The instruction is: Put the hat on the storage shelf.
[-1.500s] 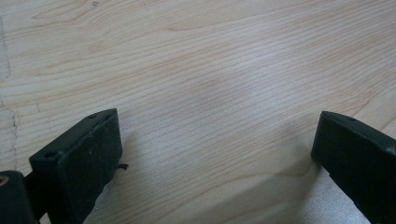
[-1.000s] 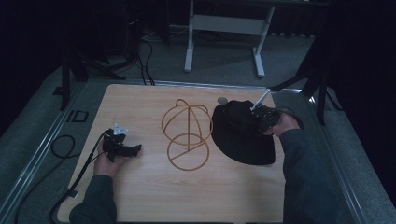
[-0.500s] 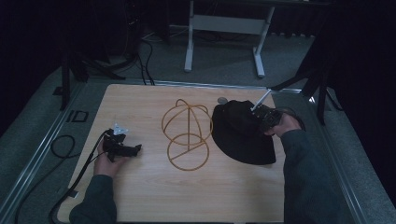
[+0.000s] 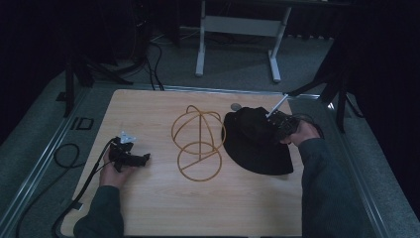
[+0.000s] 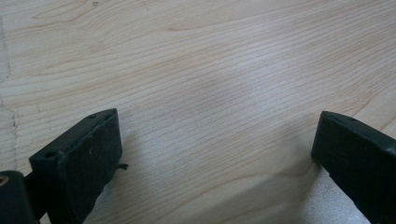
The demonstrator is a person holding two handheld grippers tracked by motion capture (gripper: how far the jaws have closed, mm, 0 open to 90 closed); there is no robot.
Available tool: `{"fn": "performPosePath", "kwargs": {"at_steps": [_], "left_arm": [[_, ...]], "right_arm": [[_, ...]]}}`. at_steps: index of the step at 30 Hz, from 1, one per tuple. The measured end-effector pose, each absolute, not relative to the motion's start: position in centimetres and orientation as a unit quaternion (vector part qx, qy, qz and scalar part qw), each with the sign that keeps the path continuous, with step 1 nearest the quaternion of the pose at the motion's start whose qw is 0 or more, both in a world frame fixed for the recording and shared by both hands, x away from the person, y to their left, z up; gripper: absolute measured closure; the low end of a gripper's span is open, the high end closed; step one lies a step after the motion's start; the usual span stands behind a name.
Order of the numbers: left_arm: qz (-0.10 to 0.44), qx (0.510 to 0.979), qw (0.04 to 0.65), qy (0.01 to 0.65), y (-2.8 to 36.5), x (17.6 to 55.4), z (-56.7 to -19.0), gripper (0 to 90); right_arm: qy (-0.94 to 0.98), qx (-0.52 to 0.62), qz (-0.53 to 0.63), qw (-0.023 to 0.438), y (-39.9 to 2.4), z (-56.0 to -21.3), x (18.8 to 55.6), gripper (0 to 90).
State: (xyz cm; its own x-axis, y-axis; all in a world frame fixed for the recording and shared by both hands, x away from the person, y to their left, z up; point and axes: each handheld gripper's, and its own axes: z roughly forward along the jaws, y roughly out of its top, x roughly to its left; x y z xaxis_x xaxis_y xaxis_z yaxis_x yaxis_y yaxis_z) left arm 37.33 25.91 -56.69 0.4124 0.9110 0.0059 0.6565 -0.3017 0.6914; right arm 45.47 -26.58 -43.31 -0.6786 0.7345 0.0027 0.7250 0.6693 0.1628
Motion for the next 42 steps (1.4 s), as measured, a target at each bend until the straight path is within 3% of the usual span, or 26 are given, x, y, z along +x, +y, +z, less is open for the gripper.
{"fn": "performPosePath", "kwargs": {"at_steps": [42], "left_arm": [[0.205, 0.78, 0.312, 0.502, 25.9, 37.3, -56.7, 2.0]], "right_arm": [[0.912, 0.388, 0.123, 0.055, -27.3, -38.5, 44.3, 86.8]]}}
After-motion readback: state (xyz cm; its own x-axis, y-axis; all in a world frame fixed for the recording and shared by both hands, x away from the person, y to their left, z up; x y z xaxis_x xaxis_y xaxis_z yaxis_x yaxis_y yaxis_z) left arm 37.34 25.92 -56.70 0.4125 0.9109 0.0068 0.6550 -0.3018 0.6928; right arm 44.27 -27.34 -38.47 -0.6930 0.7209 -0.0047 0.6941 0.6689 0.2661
